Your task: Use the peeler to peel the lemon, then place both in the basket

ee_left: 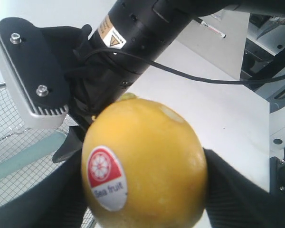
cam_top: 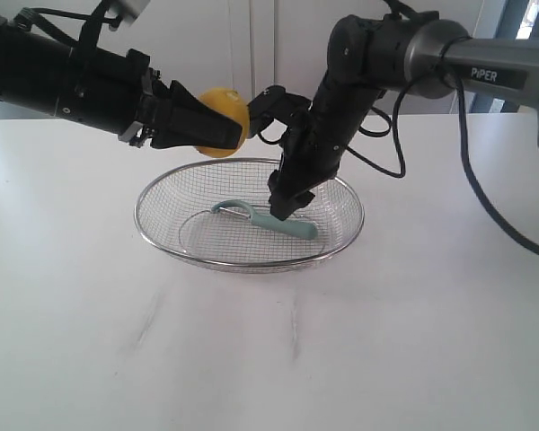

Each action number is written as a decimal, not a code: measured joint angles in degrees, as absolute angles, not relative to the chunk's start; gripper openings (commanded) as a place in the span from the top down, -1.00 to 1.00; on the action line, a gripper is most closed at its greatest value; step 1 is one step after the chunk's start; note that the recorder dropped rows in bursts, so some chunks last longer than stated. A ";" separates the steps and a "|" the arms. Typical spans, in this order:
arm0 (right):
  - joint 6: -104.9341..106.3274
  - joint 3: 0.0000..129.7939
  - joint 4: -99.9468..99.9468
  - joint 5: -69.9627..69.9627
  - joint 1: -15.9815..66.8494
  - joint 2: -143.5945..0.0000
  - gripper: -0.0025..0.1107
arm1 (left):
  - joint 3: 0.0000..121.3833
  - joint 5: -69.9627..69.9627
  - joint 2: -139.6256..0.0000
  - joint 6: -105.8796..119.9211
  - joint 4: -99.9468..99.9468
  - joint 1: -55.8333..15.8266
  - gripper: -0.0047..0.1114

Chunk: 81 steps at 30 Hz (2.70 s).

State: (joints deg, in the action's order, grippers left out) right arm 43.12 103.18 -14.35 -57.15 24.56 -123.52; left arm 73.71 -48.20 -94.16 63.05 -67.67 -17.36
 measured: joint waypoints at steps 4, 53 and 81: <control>43.12 103.18 -14.35 -58.83 24.56 -122.92 0.39 | 73.71 -48.20 -94.16 63.05 -67.67 -17.36 0.92; -15.58 103.18 -1.20 -69.71 17.14 -115.75 0.96 | 73.71 -48.31 -94.16 63.05 -67.67 -17.36 0.92; -20.93 103.18 0.00 -69.82 6.02 -115.07 0.96 | 73.71 -48.31 -94.16 63.05 -67.67 -17.36 0.92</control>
